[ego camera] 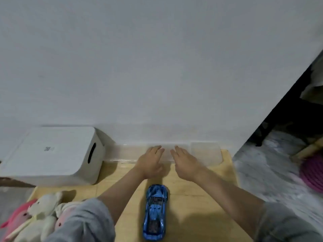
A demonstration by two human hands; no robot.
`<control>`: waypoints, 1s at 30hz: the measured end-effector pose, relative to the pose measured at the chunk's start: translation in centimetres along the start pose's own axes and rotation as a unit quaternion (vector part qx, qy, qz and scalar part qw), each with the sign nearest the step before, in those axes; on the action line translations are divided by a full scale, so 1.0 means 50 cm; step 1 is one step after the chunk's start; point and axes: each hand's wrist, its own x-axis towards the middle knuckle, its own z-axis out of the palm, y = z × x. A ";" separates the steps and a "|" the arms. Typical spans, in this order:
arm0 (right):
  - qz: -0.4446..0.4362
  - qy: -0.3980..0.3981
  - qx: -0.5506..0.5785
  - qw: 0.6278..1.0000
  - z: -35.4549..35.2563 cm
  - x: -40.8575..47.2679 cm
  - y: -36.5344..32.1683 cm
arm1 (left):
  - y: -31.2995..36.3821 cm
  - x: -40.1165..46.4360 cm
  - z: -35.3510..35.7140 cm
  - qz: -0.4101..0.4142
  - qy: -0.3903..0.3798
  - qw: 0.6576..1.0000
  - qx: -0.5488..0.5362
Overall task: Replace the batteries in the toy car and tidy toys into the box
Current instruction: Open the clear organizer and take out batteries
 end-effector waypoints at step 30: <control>-0.063 0.033 -0.069 0.995 -0.045 0.064 0.033 | -0.020 0.068 0.031 0.045 0.095 0.978 0.179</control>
